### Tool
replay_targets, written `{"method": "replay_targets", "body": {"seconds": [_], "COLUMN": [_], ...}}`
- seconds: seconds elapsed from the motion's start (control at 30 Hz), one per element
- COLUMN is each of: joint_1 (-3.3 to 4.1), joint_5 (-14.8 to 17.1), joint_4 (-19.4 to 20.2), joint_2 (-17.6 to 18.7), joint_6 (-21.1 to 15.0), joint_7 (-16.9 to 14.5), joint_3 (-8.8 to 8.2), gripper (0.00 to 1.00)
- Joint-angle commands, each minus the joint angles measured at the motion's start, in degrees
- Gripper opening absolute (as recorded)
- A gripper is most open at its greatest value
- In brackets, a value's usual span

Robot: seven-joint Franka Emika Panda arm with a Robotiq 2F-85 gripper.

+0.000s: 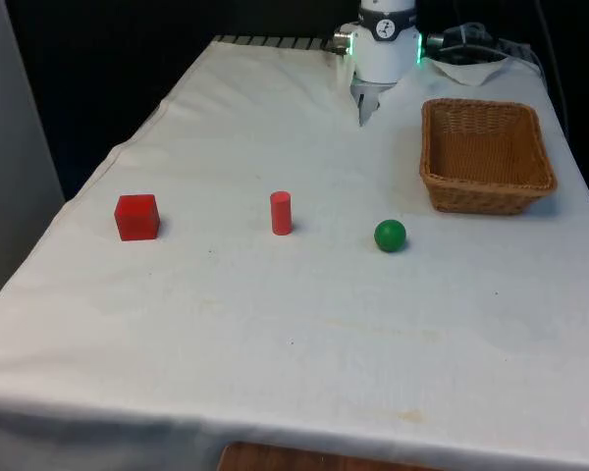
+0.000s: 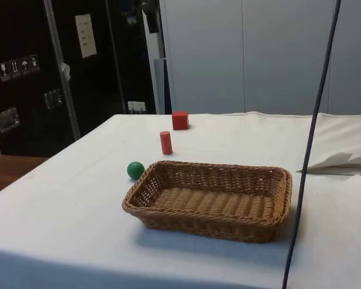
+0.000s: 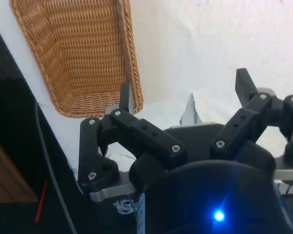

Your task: Pick up the object to the left of the cylinder and place it into the basket.

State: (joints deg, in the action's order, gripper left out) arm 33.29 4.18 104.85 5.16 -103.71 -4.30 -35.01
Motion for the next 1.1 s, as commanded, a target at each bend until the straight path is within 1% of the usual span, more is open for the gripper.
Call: {"method": "replay_targets", "body": {"seconds": [0.0, 0.17, 0.23, 0.27, 0.3, 0.37, 0.5, 0.53, 0.57, 0.8, 0.83, 0.87, 1.07], "joint_1": [0.0, 0.06, 0.17, -0.06, 0.17, 0.11, 0.11, -0.06, 0.11, 0.17, -0.06, 0.17, 0.17], "joint_5": [0.06, 0.57, 0.23, 0.23, 0.23, -0.06, -0.29, 0.06, -0.34, -0.57, -0.11, -0.57, -0.46], "joint_4": [0.0, 0.57, 0.86, 0.57, 0.86, 0.86, 0.74, 0.69, 0.74, 0.97, 0.63, 0.97, 3.27], "joint_2": [0.06, 0.63, 0.97, 0.8, 0.97, 1.6, 2.64, 2.58, 2.86, 4.53, 4.35, 4.53, 4.53], "joint_6": [0.0, -1.26, -2.29, -1.15, -2.29, -3.32, -4.76, -4.18, -5.1, -8.42, -7.1, -8.42, -11.29], "joint_7": [-0.06, 0.17, 0.8, 0.23, 0.8, 1.43, 2.12, 1.66, 2.29, 3.38, 2.81, 3.38, 3.5], "joint_3": [0.0, 0.34, 0.92, 0.69, 0.92, 1.49, 2.01, 2.06, 2.12, 2.86, 2.81, 2.86, 3.32], "gripper": [1.0, 1.0, 1.0, 1.0, 1.0, 1.0, 1.0, 1.0, 1.0, 1.0, 1.0, 1.0, 1.0]}}
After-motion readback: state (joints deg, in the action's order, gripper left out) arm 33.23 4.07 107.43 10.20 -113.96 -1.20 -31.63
